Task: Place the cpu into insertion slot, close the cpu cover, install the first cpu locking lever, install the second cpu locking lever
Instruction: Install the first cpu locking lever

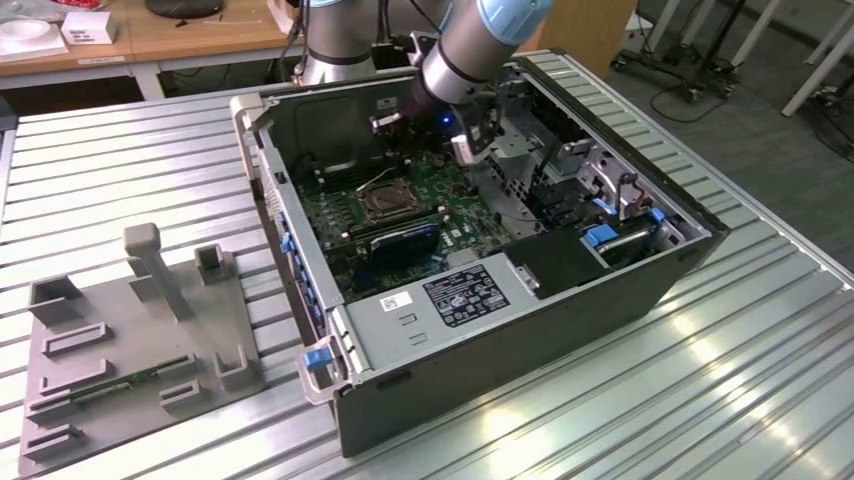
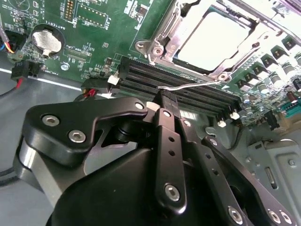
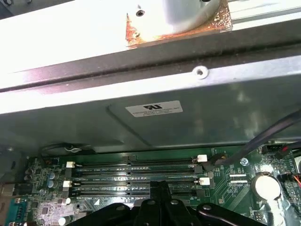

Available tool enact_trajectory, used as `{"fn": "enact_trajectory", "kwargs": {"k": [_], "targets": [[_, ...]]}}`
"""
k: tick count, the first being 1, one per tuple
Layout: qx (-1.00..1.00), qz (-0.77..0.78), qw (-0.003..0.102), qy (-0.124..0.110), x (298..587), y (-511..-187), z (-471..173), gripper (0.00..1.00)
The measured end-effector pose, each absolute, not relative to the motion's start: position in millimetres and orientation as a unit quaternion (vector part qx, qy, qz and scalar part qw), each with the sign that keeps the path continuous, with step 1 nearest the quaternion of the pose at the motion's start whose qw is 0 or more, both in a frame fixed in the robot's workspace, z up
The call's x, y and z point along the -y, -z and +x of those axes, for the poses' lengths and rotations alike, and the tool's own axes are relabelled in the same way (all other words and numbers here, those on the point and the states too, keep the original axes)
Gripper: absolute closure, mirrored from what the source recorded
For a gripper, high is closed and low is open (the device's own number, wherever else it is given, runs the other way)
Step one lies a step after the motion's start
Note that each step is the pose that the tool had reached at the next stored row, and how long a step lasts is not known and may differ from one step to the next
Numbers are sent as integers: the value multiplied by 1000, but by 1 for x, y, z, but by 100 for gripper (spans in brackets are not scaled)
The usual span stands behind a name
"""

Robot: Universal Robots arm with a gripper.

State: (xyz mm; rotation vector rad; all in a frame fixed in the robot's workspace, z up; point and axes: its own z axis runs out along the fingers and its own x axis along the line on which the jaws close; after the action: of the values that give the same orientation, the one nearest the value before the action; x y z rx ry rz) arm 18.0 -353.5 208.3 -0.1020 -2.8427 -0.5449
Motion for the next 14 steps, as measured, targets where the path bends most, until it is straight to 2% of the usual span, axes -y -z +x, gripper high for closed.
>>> {"fn": "enact_trajectory", "kwargs": {"k": [11,14], "targets": [[975,-33,113,187,354,-208,10,89],[976,-32,107,187,355,-208,10,89]]}}
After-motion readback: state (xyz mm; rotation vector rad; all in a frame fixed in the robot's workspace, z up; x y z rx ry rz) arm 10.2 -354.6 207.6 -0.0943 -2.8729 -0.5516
